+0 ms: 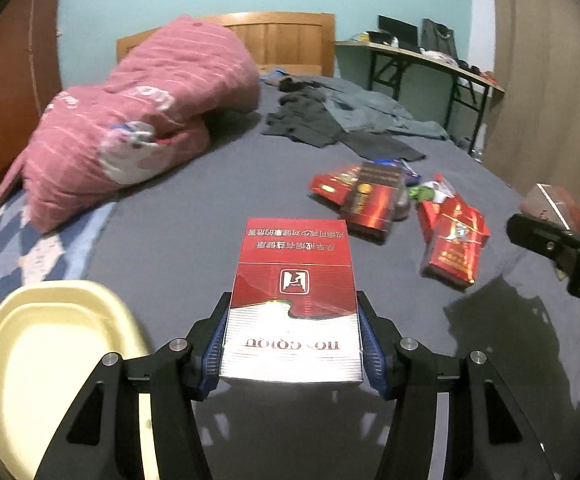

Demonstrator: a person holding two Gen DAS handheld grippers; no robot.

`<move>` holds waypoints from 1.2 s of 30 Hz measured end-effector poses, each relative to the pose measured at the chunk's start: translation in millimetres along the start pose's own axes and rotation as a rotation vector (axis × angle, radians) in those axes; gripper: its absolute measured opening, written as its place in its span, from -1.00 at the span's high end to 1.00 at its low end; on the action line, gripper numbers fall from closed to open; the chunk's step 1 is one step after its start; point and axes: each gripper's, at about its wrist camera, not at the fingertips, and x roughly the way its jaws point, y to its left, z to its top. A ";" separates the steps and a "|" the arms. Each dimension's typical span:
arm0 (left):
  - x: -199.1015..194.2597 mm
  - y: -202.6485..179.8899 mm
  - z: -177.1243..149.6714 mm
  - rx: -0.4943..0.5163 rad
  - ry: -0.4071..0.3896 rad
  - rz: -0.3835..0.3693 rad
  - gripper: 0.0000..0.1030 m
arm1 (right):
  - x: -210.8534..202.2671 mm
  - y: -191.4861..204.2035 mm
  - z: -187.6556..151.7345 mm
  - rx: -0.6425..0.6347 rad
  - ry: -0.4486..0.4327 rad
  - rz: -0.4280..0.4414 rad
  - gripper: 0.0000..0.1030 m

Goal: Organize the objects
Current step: 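Carry both Hongqiqu packs over the yellow basin with both grippers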

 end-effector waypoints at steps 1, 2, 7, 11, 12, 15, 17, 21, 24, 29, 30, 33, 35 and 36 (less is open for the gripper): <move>-7.4 6.4 -0.9 -0.011 -0.005 0.013 -0.09 | -3.8 5.2 0.8 0.004 -0.003 0.015 -0.70; -14.0 12.7 -1.8 -0.024 -0.009 0.024 -0.09 | -6.4 10.3 1.7 0.004 -0.005 0.028 -0.70; -56.8 52.8 -7.3 -0.071 -0.037 0.084 -0.09 | -21.9 64.9 3.6 -0.066 -0.023 0.106 -0.70; -86.1 92.8 -19.0 -0.118 -0.046 0.152 -0.09 | -29.1 112.4 3.7 -0.121 -0.026 0.185 -0.70; -93.4 104.2 -23.2 -0.133 -0.046 0.171 -0.09 | -30.4 126.7 3.5 -0.140 -0.028 0.204 -0.70; -112.1 139.3 -35.7 -0.174 -0.039 0.214 -0.09 | -31.3 165.9 3.7 -0.181 -0.029 0.259 -0.70; -125.0 162.7 -45.3 -0.203 -0.033 0.249 -0.09 | -30.6 189.2 2.4 -0.204 -0.025 0.294 -0.70; -135.9 191.6 -53.5 -0.230 -0.032 0.299 -0.09 | -26.5 235.5 -0.5 -0.247 -0.010 0.354 -0.70; -132.2 205.9 -56.5 -0.249 -0.023 0.301 -0.09 | -19.4 262.5 -6.0 -0.282 0.008 0.379 -0.70; -104.0 230.0 -79.7 -0.287 0.044 0.279 -0.09 | 9.2 307.2 -34.5 -0.374 0.069 0.393 -0.70; -98.0 233.4 -86.4 -0.302 0.062 0.269 -0.09 | 14.5 312.5 -40.3 -0.386 0.082 0.396 -0.70; -80.1 246.1 -100.2 -0.335 0.111 0.247 -0.09 | 30.1 328.6 -62.2 -0.431 0.124 0.406 -0.70; -75.9 245.6 -100.6 -0.303 0.100 0.254 -0.09 | 37.2 338.0 -74.3 -0.465 0.135 0.404 -0.70; -73.7 247.5 -100.1 -0.296 0.103 0.259 -0.09 | 39.7 341.0 -77.2 -0.473 0.139 0.402 -0.70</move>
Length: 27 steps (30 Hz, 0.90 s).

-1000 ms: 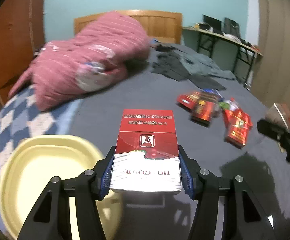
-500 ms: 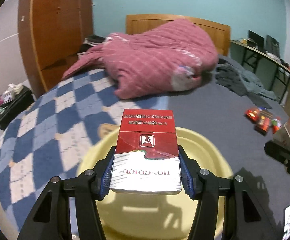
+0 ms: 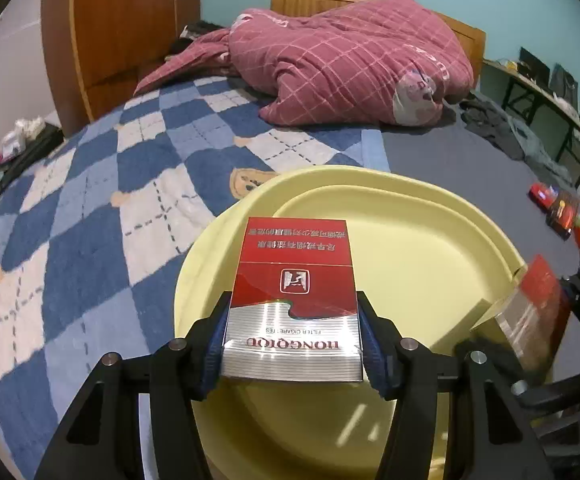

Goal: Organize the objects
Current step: 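Carry both Hongqiqu packs over the yellow basin with both grippers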

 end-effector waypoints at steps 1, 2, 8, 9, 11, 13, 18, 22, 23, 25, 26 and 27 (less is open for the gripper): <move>1.5 0.1 2.1 -0.002 0.000 0.004 -0.09 | 3.8 1.7 -0.8 -0.006 0.007 0.001 -0.70; 2.5 -0.7 3.8 -0.006 0.003 0.008 -0.09 | 7.1 3.3 -2.4 -0.012 0.012 0.000 -0.70; 2.6 -6.0 3.6 -0.004 -0.006 0.031 -0.09 | 14.7 -0.7 -4.3 -0.013 0.028 -0.015 -0.70; 3.3 -5.4 3.4 -0.004 -0.007 0.031 -0.09 | 16.3 -2.6 -4.9 -0.012 0.038 -0.014 -0.70; 2.7 -4.0 3.2 0.000 -0.015 0.031 -0.08 | 17.4 -6.6 -6.3 0.001 0.040 -0.006 -0.70; -1.8 -4.8 2.9 -0.009 -0.026 0.026 -0.08 | 17.2 -6.5 -6.7 -0.002 0.034 -0.005 -0.70; -17.5 -21.1 6.4 0.046 -0.071 0.000 -0.08 | 17.6 -6.4 -5.9 0.003 0.030 -0.002 -0.70; -0.1 -32.0 5.5 0.076 -0.013 0.008 -0.08 | 17.7 -5.2 -6.5 -0.012 0.032 -0.005 -0.70; 3.6 -33.4 4.3 0.072 0.004 -0.007 -0.08 | 18.0 -4.9 -6.9 -0.016 0.034 -0.009 -0.70; 10.0 -37.3 1.2 0.075 0.030 -0.022 -0.08 | 18.5 -3.6 -8.1 -0.025 0.038 -0.016 -0.70; 14.4 -38.6 -0.3 0.076 0.049 -0.029 -0.08 | 18.7 -2.8 -8.6 -0.029 0.039 -0.020 -0.70; 18.9 -40.0 -0.3 0.073 0.070 -0.035 -0.08 | 19.1 -2.2 -9.1 -0.030 0.039 -0.023 -0.70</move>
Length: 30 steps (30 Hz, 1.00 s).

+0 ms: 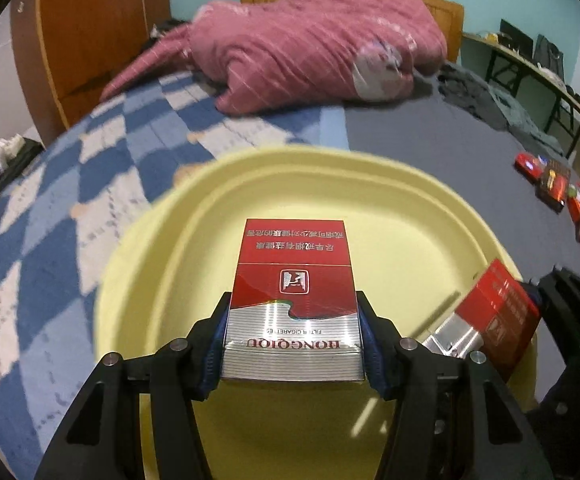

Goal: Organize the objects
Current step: 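Carry both Hongqiqu packs over the yellow basin with both grippers, then open both grippers to drop the packs into the yellow basin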

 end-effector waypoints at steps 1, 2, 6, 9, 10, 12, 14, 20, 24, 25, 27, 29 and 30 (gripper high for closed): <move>5.7 0.1 0.6 -0.004 0.026 0.003 -0.08 | 0.1 1.3 -0.7 -0.006 -0.001 -0.004 -0.70; 7.6 1.8 1.1 -0.011 0.034 0.004 -0.08 | 0.5 3.4 -1.1 -0.019 0.000 -0.014 -0.70; 17.3 3.2 9.6 -0.012 0.099 -0.009 -0.08 | 3.3 5.0 -0.1 -0.030 0.024 -0.018 -0.70; 20.9 2.6 14.9 -0.003 0.113 0.002 -0.09 | 4.5 4.5 1.0 -0.026 0.032 -0.015 -0.70; 22.1 2.0 16.0 -0.006 0.110 0.003 -0.09 | 4.4 4.6 0.9 -0.027 0.032 -0.016 -0.70; 23.0 2.9 16.1 -0.015 0.100 0.000 -0.09 | 3.8 5.1 0.6 -0.029 0.028 -0.018 -0.70; 21.7 4.3 12.6 -0.040 0.093 -0.004 -0.12 | 3.3 5.0 0.4 -0.025 0.023 -0.018 -0.70; 14.7 8.2 8.9 -0.070 0.068 -0.009 -0.46 | 0.4 3.6 0.7 -0.006 0.012 -0.004 -0.71; 7.4 10.0 6.5 -0.082 0.031 0.005 -0.65 | -3.8 4.1 1.0 0.004 0.002 0.013 -0.88; 6.8 10.1 5.8 -0.087 0.031 0.013 -0.70 | -5.6 4.6 1.2 0.004 -0.004 0.013 -0.98; 4.2 9.2 5.4 -0.093 0.024 0.019 -0.73 | -9.4 5.2 1.8 0.003 -0.018 0.011 -1.00; 0.7 9.1 5.4 -0.102 0.011 0.015 -0.91 | -12.0 4.2 1.9 0.009 -0.024 0.012 -1.00; -1.6 9.4 5.4 -0.108 0.005 0.013 -0.96 | -13.2 3.0 1.9 0.017 -0.024 0.015 -1.00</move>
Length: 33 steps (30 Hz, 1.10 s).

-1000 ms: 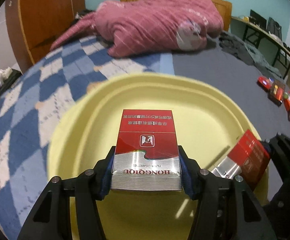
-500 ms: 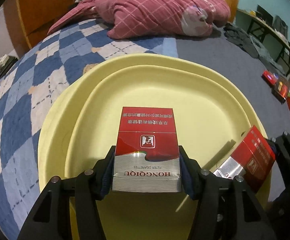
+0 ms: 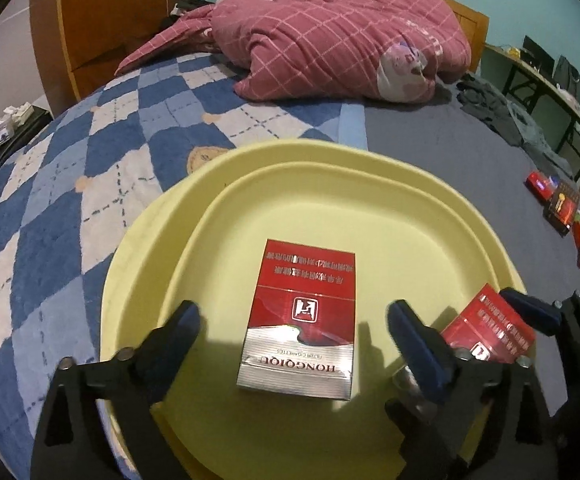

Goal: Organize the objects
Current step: 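Open both grippers to drop the packs into the yellow basin, then move both grippers back over the pile of packs on the bed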

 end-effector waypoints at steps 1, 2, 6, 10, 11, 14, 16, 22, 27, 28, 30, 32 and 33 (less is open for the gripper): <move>-3.2 0.3 0.2 -0.005 -0.011 0.002 -0.99 | -1.3 -1.2 -0.1 0.007 -0.001 0.002 -1.00; -6.8 -0.4 0.4 -0.006 -0.018 0.004 -0.99 | -2.9 -2.9 -0.1 0.015 -0.004 0.001 -1.00; -17.8 -2.8 1.4 -0.005 -0.045 0.003 -0.99 | -11.4 -9.8 0.8 0.042 -0.015 -0.007 -1.00; -29.2 -7.8 3.1 0.001 -0.063 -0.007 -0.99 | -22.5 -18.2 0.8 0.063 -0.030 -0.020 -1.00; -31.9 -10.6 3.3 0.007 -0.069 -0.011 -0.99 | -26.8 -20.8 0.1 0.069 -0.039 -0.024 -1.00; -40.5 -19.7 4.9 0.018 -0.087 -0.024 -0.99 | -42.2 -31.1 -1.4 0.092 -0.063 -0.029 -1.00; -44.2 -30.7 5.6 0.021 -0.096 -0.029 -0.99 | -54.4 -39.9 -4.7 0.100 -0.077 -0.048 -1.00; -51.0 -86.5 8.0 0.037 -0.115 -0.086 -0.99 | -93.7 -91.5 -26.0 0.134 -0.097 -0.148 -1.00; -50.0 -140.7 4.5 0.091 -0.117 -0.136 -0.99 | -128.6 -155.8 -55.1 0.228 -0.108 -0.234 -1.00; -48.5 -152.9 2.9 0.102 -0.113 -0.150 -0.99 | -135.2 -168.5 -62.0 0.249 -0.110 -0.246 -1.00; -44.7 -171.5 0.2 0.117 -0.107 -0.164 -0.99 | -147.0 -188.9 -74.6 0.279 -0.114 -0.272 -1.00; -39.0 -191.6 -2.3 0.135 -0.096 -0.182 -0.99 | -157.5 -208.4 -87.1 0.304 -0.117 -0.296 -1.00; -35.8 -201.3 -3.5 0.142 -0.091 -0.189 -0.99 | -163.5 -219.4 -94.2 0.320 -0.122 -0.314 -1.00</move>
